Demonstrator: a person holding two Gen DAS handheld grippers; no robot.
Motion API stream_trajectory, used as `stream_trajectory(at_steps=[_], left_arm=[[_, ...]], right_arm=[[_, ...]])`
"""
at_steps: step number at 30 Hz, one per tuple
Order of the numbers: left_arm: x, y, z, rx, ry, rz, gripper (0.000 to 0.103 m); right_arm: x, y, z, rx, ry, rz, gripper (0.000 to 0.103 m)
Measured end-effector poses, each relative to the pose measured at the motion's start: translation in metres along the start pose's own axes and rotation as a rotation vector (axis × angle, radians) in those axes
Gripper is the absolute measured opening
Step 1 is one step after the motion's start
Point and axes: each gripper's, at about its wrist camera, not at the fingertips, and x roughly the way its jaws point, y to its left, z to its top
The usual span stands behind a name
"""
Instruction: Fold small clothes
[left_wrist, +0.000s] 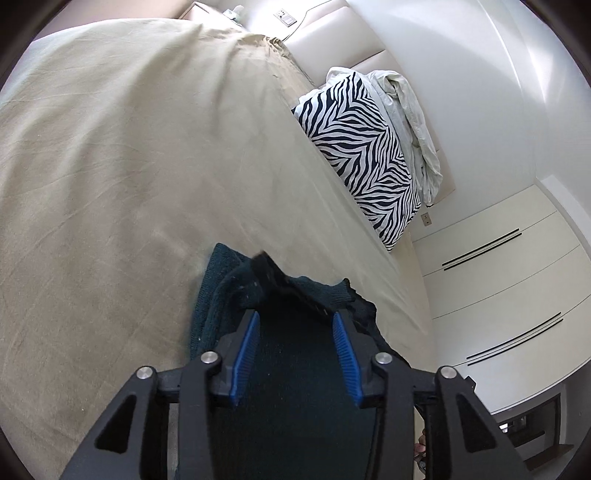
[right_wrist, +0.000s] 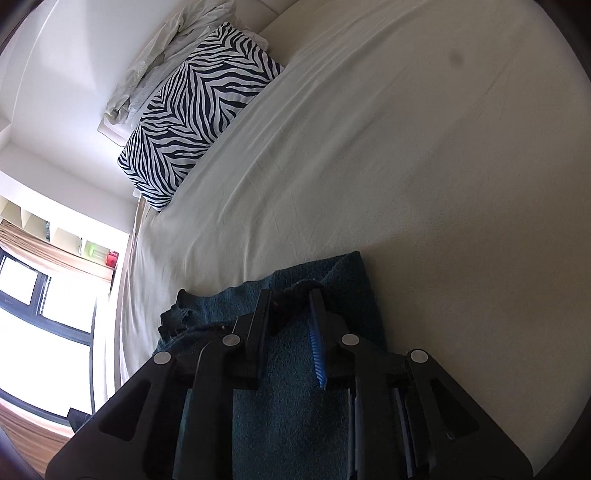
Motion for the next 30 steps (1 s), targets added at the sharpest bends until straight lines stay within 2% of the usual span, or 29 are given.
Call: stream_trajectory(at_steps=[2,5,10,15,19,23,27,30], left_arm=[[-0.002,-0.003,-0.004,0.032,0.001,0.021,0.052],[-0.015,-0.002,-0.011,0.047,-0.013,0.027,0.053],[-0.042,-0.005,-0.033,0.113,-0.045,0.073,0.059],[-0.059,0.002,-0.067,0.147,-0.037,0.112,0.059],[-0.065,0.012,-0.089,0.154,-0.028,0.142,0.059],[-0.070,0.016,-0.102,0.172,-0.025,0.170,0.059],[-0.072,0.011,-0.110,0.218,-0.024,0.186,0.053],[-0.068,0.013,-0.113,0.233,-0.014,0.204,0.046]], right_arm=[[0.001,-0.001,-0.001,-0.017,-0.016,-0.006,0.032],[-0.009,-0.005,-0.008,-0.027,-0.035,-0.022,0.050],[-0.045,-0.017,-0.028,-0.042,-0.048,-0.030,0.050],[-0.070,-0.006,-0.073,-0.243,-0.014,-0.099,0.050],[-0.079,-0.003,-0.102,-0.334,0.008,-0.138,0.050],[-0.087,-0.008,-0.122,-0.369,0.016,-0.172,0.045],[-0.098,-0.014,-0.130,-0.372,-0.016,-0.211,0.045],[-0.103,-0.022,-0.132,-0.337,-0.021,-0.209,0.045]])
